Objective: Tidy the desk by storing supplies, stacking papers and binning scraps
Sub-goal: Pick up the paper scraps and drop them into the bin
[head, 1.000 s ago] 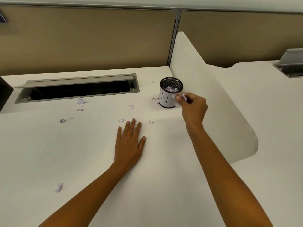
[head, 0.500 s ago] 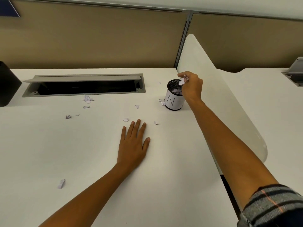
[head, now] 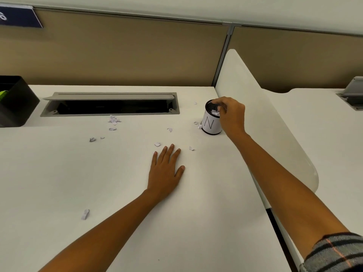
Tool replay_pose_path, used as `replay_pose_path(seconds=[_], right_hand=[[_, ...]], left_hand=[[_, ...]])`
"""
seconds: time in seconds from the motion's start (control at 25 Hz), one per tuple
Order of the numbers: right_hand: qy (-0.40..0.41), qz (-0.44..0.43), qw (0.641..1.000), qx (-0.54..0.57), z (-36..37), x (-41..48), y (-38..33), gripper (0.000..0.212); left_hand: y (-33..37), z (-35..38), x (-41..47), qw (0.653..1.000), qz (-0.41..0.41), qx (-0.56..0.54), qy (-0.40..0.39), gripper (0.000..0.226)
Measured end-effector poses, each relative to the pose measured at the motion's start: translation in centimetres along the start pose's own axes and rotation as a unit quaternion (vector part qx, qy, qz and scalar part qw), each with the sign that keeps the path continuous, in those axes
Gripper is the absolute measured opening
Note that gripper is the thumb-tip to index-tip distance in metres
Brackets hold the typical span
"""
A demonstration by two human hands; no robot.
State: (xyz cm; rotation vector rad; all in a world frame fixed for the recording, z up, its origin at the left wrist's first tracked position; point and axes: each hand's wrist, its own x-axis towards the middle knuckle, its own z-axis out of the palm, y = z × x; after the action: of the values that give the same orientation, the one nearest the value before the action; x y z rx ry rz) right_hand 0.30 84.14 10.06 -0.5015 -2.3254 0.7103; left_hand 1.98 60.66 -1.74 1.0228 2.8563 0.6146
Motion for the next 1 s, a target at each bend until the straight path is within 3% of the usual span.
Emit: replay_pose_path(seconds=[0.12,0.2,0.28,0.44,0.6,0.8,1.0], right_hand=[[0.05,-0.036,0.998,0.024,-0.4,-3.5,-1.6,0.023],[0.041,-0.042,0.996,0.06,-0.1,-7.1,-3.0,0.022],[-0.003,-0.038,0.996,0.084,0.8,-11.3,-4.4,0.022],[-0.167,-0.018,0.979,0.112,3.8,-20.7,-7.7,0.024],[-0.323,-0.007,0.94,0.105,6.2,-27.8,-11.8,0.054],[-0.338,-0.075,0.938,0.028,9.8,-30.6,-17.0,0.072],[-0.282,-0.08,0.956,-0.024,15.4,-31.2,-20.8,0.068]], left_hand=[[-1.0,-2.3,-1.1,0.986,-0.018,-0.165,-0.008,0.045],[-2.3,-4.2,-3.0,0.955,-0.062,-0.282,0.075,0.029],[-4.4,-6.0,-5.2,0.931,-0.1,-0.312,0.159,0.031],[-11.1,-8.9,-9.9,0.926,-0.168,-0.255,0.222,0.026],[-17.8,-10.4,-13.3,0.948,-0.241,-0.127,0.166,0.044],[-20.8,-9.9,-15.3,0.972,-0.205,0.081,0.085,0.061],[-21.3,-9.7,-14.8,0.972,-0.2,0.097,0.077,0.062]])
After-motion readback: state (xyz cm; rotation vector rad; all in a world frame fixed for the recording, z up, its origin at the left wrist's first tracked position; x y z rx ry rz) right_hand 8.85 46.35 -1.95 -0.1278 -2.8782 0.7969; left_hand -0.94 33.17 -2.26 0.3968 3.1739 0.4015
